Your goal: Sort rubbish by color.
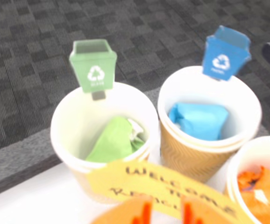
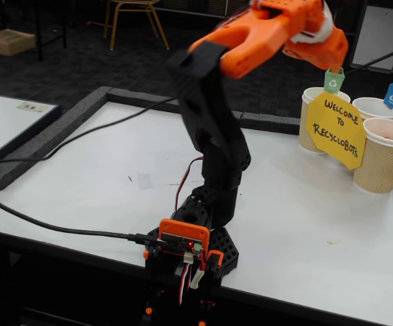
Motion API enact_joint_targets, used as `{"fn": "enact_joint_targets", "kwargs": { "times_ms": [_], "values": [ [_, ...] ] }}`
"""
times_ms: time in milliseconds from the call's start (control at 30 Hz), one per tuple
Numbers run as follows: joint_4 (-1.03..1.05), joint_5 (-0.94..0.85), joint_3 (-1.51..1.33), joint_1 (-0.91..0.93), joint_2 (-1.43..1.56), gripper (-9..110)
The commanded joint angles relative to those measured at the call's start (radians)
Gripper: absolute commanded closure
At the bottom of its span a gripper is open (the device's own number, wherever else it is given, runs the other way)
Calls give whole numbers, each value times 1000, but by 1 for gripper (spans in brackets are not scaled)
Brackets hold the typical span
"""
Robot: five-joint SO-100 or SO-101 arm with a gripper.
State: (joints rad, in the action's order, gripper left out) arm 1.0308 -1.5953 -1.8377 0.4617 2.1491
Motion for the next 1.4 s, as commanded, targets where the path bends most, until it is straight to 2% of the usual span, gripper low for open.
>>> {"fn": "enact_joint_targets", "kwargs": {
  "times_ms": [0,333,567,833,1000,1367],
  "values": [
    [91,51,-26,21,319,101],
    [387,469,-61,-55,594,101],
    [494,810,-51,-61,649,101],
    [546,1118,-25,-52,655,101],
    [551,1187,-23,-26,655,101],
    [563,1203,-28,-15,655,101]
  ]
}}
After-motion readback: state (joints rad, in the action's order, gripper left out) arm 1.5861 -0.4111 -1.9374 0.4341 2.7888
